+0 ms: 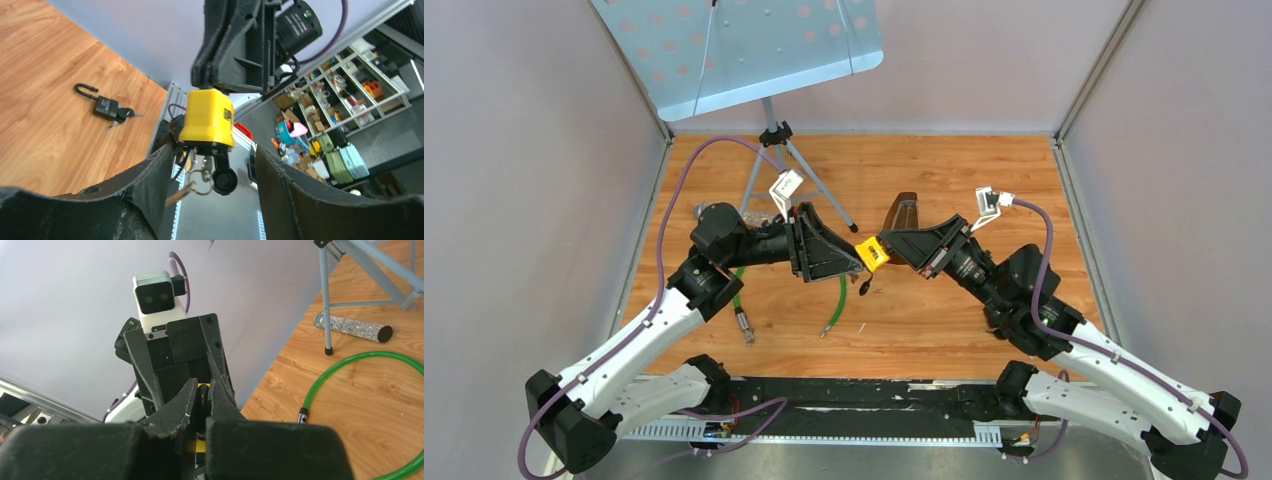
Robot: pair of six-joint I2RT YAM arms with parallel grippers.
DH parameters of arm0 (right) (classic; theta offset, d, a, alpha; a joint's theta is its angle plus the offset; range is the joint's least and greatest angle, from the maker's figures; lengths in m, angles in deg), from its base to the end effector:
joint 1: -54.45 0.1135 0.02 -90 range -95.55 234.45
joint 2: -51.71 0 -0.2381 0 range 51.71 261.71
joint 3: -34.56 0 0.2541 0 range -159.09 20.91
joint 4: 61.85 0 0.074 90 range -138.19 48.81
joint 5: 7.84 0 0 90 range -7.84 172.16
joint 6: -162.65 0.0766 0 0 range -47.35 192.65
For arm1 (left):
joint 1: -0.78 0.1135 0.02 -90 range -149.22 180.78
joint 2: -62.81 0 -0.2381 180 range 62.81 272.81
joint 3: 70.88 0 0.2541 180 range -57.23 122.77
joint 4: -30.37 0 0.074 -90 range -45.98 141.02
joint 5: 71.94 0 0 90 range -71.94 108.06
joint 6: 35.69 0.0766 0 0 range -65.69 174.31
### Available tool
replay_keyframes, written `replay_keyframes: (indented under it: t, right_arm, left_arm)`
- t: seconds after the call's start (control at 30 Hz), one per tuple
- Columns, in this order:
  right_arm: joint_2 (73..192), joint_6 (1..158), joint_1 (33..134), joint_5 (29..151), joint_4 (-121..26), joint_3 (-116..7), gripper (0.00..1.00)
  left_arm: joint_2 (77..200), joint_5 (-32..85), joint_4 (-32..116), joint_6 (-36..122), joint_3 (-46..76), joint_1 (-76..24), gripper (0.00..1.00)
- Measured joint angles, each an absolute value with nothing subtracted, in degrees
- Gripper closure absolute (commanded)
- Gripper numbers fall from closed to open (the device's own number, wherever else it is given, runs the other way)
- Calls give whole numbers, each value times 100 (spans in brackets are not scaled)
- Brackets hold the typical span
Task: Lock with the key
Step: Lock the lock.
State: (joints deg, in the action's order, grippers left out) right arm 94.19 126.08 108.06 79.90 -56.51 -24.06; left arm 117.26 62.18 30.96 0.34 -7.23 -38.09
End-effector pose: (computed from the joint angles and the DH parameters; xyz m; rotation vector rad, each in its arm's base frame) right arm 0.1427 0.1885 0.3731 0.0348 1.5631 1.5009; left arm 0.1689 -0.2046 0.3672 0.5367 1.6836 -1.7931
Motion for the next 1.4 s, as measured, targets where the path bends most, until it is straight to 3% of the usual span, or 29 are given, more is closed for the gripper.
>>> replay_keyframes:
  t: [0.23, 0.5, 0.67, 0.9, 1.4]
  right_arm:
    - [9395, 12606, 10806, 7909, -5500, -2406, 100]
    - [9382, 12595, 10806, 7896, -5483, -2406, 100]
    - [9382, 12595, 10806, 7907, -5492, -2406, 100]
    - [9406, 12595, 10806, 7985, -5583, -2406, 100]
    - [8919, 12081, 10970, 7946, -5183, -2334, 100]
  left_arm:
    - [11720, 6686, 3109, 209, -712, -3809, 31]
    - [11759, 6942, 3157, 353, -710, -3809, 57]
    - [11798, 6968, 3223, 375, -705, -3807, 66]
    - [11814, 6942, 3359, 491, -699, -3807, 100]
    - [11659, 6592, 4244, 1378, -428, -3936, 100]
